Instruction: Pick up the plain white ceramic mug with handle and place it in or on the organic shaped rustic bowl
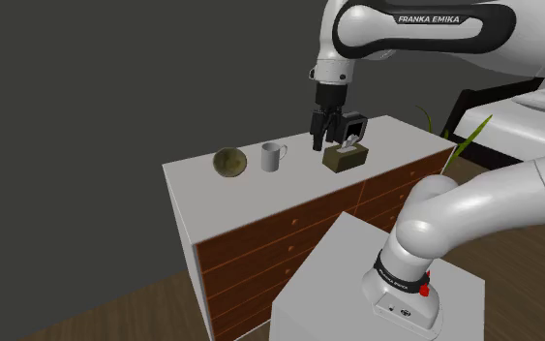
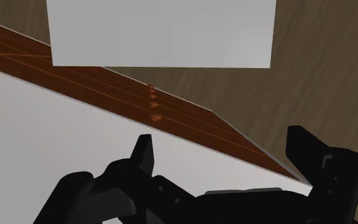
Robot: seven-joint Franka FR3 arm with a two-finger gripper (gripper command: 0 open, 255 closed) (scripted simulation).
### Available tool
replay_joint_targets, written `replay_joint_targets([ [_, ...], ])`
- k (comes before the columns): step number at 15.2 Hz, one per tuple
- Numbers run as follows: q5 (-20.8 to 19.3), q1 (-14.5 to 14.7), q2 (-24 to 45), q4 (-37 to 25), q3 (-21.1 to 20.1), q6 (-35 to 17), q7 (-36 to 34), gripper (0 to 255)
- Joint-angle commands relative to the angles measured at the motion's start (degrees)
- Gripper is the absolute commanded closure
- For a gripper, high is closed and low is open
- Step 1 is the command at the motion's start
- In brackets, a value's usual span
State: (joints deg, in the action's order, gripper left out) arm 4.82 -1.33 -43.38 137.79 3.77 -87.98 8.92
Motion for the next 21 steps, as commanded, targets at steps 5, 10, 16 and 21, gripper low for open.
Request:
replay_joint_targets([
  [5, -0.89, -0.52, 8.67, -2.39, 0.04, -5.81, -0.45, 0],
  [10, -1.97, -1.17, 19.83, -7.04, 0.3, -11.75, -1.24, 0],
  [16, -3.15, -1.96, 33.35, -14.95, 0.86, -16.67, -2.36, 0],
  [21, -3.95, -2.65, 44.61, -23.45, 1.5, -18.86, -3.32, 0],
])
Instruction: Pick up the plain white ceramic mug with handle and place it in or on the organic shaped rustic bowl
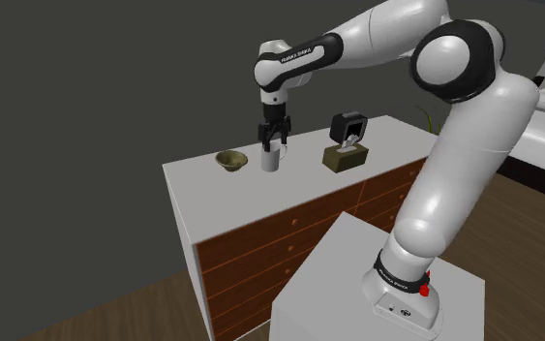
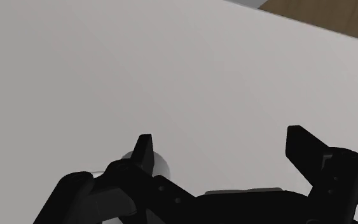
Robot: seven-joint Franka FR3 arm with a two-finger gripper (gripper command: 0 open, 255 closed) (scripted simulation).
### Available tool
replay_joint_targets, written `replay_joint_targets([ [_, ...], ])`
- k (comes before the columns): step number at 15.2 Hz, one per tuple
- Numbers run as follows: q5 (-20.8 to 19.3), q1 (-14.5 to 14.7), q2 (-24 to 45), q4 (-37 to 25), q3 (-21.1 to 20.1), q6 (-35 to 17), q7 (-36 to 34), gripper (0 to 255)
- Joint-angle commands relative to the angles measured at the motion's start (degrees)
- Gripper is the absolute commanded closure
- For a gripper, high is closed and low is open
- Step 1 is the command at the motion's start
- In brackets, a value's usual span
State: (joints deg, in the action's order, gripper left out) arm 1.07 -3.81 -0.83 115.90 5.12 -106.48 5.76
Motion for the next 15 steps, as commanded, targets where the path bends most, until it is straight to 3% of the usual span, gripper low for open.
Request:
replay_joint_targets([
  [1, -0.32, -0.31, 4.32, -3.48, 0.31, -0.58, -0.36, 0],
  [8, -0.88, -1.55, 20.49, -19.32, 1.4, -0.1, -1.55, 0],
  [15, -0.82, -1.66, 21.77, -16.25, 1.42, -4.42, -1.54, 0],
])
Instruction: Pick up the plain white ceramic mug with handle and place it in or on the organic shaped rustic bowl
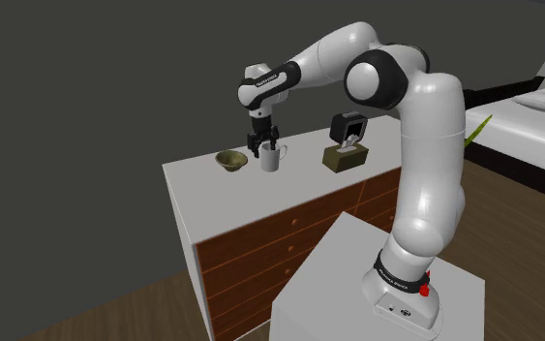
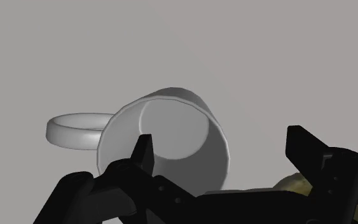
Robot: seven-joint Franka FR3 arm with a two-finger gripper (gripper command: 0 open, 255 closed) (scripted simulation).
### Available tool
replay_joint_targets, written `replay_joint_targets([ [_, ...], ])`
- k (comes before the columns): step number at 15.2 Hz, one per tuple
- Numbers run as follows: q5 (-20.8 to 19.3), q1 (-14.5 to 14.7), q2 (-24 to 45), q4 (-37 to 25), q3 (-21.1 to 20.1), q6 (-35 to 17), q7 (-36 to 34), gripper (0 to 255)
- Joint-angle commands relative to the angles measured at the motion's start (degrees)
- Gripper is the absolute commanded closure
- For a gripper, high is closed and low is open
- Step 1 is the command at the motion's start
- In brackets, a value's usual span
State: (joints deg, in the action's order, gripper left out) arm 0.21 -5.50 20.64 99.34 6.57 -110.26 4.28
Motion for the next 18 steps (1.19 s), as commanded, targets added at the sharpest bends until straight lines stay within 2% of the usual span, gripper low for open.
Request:
replay_joint_targets([
  [1, 0.06, 0.01, 0.56, 1.2, -0.04, -1.78, -0.04, 0],
  [9, 0.06, 0.01, 0.56, 1.19, -0.04, -1.77, -0.04, 0],
  [10, 0.06, 0.01, 0.56, 1.19, -0.04, -1.77, -0.04, 255],
  [18, 0.06, 0.01, 0.56, 1.19, -0.04, -1.77, -0.03, 255],
])
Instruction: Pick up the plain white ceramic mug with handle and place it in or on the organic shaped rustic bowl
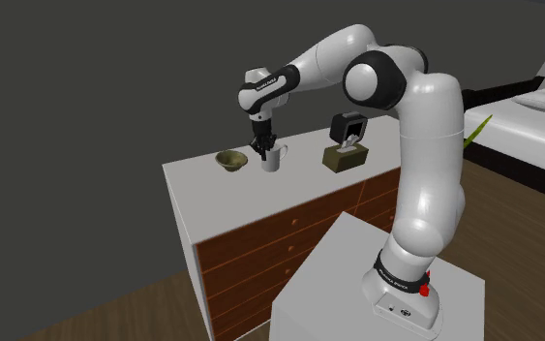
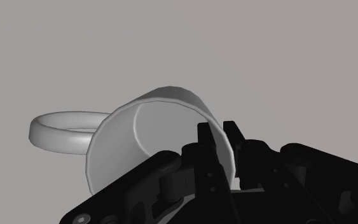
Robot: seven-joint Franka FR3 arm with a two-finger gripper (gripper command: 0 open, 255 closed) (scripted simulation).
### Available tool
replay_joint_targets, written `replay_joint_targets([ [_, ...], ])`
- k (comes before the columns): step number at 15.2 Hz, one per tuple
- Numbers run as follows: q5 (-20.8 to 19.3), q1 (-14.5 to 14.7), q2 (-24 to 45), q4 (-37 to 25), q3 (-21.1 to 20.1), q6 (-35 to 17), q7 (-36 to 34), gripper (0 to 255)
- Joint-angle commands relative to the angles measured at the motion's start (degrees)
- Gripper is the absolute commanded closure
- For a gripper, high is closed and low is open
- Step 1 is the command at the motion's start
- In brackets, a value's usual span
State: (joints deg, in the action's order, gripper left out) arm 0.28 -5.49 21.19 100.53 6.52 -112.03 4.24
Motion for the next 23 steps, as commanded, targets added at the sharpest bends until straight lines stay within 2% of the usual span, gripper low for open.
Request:
replay_joint_targets([
  [1, 0.0, 0.0, 0.0, 0.02, 0.01, -0.01, 0.0, 255],
  [23, -0.49, 0.09, -4.53, -10.72, 0.22, 15.23, 0.08, 255],
])
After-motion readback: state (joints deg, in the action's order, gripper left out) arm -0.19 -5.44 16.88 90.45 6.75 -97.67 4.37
